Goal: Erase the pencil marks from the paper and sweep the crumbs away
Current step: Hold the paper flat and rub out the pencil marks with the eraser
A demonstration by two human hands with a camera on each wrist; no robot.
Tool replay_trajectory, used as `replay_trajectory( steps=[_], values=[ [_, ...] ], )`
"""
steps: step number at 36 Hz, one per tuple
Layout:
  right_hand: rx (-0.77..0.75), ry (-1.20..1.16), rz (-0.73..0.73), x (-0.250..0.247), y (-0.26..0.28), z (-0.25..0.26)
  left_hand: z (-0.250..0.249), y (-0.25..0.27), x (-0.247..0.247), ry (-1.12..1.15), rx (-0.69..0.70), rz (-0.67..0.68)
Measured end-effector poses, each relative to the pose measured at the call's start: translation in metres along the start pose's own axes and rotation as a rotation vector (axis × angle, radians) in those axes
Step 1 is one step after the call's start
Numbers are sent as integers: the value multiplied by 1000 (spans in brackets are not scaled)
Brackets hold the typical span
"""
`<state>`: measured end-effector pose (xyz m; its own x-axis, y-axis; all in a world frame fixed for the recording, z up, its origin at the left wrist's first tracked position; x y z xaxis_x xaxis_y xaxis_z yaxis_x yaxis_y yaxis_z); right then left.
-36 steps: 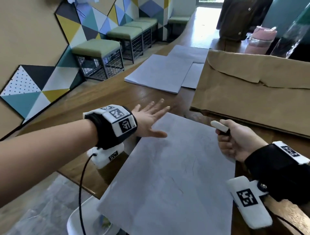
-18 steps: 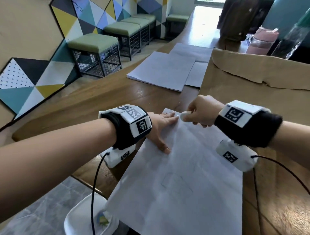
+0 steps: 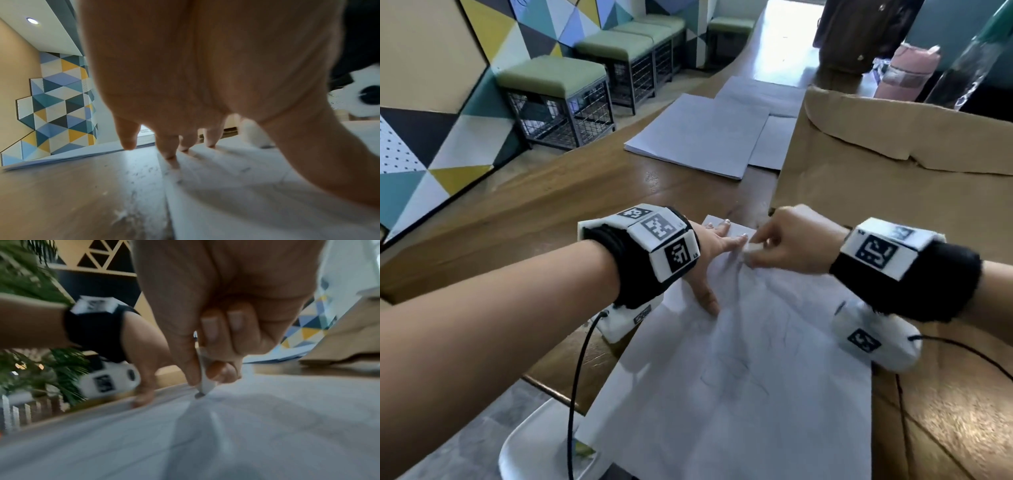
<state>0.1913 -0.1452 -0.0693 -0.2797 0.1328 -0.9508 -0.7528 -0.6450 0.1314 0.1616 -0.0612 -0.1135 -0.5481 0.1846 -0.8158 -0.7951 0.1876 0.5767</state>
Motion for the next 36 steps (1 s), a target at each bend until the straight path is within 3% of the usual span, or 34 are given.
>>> replay_trajectory(
  steps=[3,6,10,13,17,20,27,33,36],
  values=[
    [-96,-17,124,17,21,16,1,-1,1,2,-18,15],
    [-43,-33,245,20,19,10,2,-2,1,8,-18,24],
    [79,-91,60,-1,-8,-13,0,2,1,16,-4,28],
    [70,-74,-14,0,-4,-11,0,2,0,22,-6,28],
    [-37,-52,134,19,26,9,3,-1,3,33,-23,34],
    [14,-68,245,20,23,3,1,-2,0,41,-16,30],
    [182,-272,77,6,-3,-22,-2,4,-6,80,-7,-53],
    [155,-279,232,21,20,-14,-5,-2,0,47,-38,-62],
    [206,-333,138,8,11,-22,-8,-5,-2,14,-29,-62]
  ],
)
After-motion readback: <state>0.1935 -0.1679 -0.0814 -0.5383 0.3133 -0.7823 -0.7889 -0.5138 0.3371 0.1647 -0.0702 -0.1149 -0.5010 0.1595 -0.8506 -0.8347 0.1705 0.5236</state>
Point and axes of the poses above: each hand's wrist, its own y-axis away from the middle knuckle, its own x-axis out of the palm, z = x × y, the point moved 8 cm from there along -y, towards the middle knuckle, and after that the axes turned 2 degrees about y, right-handed, at the moved point
